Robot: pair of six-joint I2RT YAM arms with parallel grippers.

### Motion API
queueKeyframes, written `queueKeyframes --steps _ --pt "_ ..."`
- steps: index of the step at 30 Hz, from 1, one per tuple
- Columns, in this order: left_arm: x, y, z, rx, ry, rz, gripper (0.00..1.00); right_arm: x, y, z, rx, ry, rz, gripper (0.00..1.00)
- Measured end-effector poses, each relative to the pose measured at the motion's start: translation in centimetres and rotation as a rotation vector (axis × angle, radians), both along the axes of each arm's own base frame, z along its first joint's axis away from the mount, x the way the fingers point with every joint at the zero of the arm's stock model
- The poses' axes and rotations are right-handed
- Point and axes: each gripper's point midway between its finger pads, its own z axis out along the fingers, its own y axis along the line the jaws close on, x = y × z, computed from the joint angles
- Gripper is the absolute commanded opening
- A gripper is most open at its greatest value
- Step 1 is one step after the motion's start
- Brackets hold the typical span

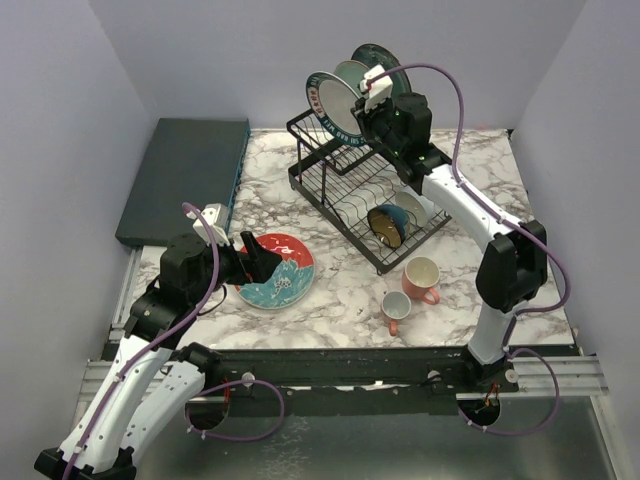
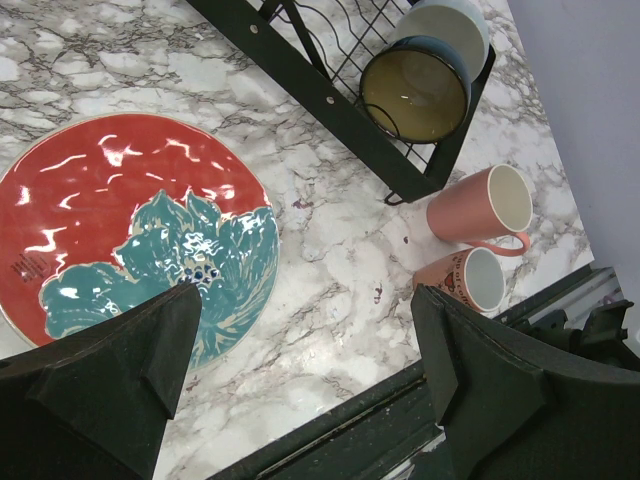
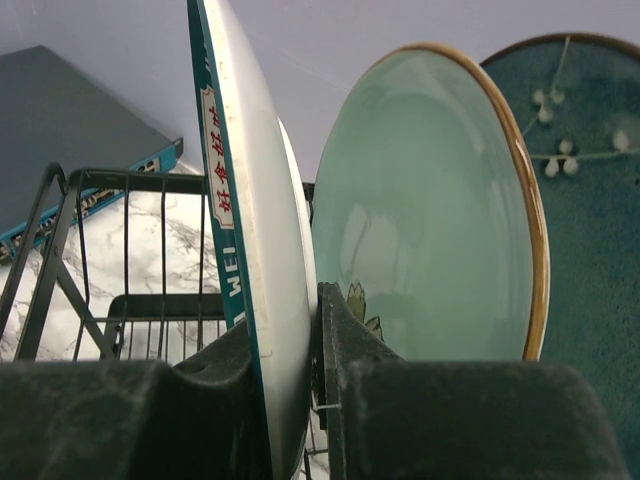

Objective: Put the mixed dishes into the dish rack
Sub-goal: Insert the plate into the dish rack.

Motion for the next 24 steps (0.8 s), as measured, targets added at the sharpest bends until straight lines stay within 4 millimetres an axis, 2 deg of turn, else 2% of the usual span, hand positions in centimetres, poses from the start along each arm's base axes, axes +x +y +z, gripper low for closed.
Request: queueKeyframes --steps 3,19,22,24 --pt "0.0 0.0 0.0 0.0 0.0 0.0 0.94 -0.27 -0.32 -0.61 0.004 0.009 -0.005 0.0" --pt "0.0 0.0 0.0 0.0 0.0 0.0 0.95 -0.73 -0.78 -0.81 0.032 0.004 -0.014 0.06" --pt "0.0 0.0 0.0 0.0 0.0 0.0 0.95 -0.76 -0.83 -0.84 0.038 0.005 -0.015 0.09" --pt "0.0 0.0 0.0 0.0 0.0 0.0 0.95 -0.81 -0.9 -0.82 0.042 0.005 -0.017 0.16"
